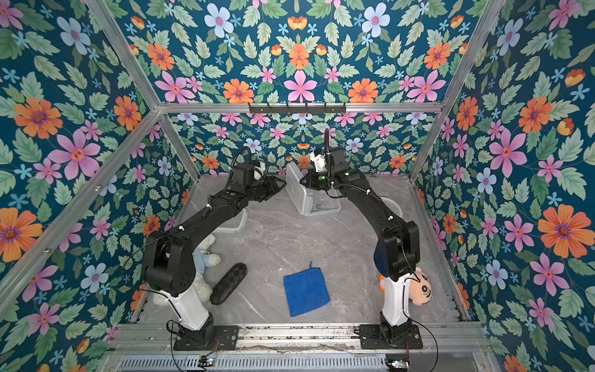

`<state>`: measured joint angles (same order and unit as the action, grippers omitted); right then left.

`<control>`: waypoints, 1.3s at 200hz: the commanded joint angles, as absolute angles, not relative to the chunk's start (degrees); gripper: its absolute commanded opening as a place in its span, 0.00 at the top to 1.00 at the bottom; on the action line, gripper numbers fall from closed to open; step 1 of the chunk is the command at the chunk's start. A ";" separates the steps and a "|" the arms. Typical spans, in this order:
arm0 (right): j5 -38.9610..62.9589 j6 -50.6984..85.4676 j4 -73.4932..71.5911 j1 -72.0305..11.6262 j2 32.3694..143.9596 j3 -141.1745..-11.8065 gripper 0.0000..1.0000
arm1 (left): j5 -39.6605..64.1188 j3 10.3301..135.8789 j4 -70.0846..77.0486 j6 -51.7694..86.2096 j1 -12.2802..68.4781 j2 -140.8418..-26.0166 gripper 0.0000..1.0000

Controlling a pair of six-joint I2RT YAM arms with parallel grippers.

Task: Wipe the insides of the lunch boxes
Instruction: Open the lid of the lunch box, then place the lid at the center of the board.

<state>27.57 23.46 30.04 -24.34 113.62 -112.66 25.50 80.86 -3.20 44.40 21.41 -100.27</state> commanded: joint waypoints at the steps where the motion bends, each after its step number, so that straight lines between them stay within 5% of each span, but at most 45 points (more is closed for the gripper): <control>1: 18.98 16.63 38.63 -27.82 115.68 -118.99 1.00 | 25.57 78.85 -2.35 43.03 20.28 -97.89 0.44; 73: -3.47 6.20 53.03 -38.65 135.89 -150.10 1.00 | 26.65 72.63 -2.02 41.91 15.78 -93.26 0.44; 138: -26.38 -11.63 39.85 -47.42 144.55 -149.86 1.00 | 29.15 67.86 -0.10 42.38 11.73 -92.56 0.44; 209: -16.31 -12.25 35.05 -48.36 151.45 -151.08 1.00 | 29.88 64.49 0.88 42.60 9.48 -92.19 0.44; 260: -4.30 -6.66 37.52 -47.22 150.17 -148.75 0.76 | 30.10 64.48 1.73 43.35 9.49 -93.77 0.44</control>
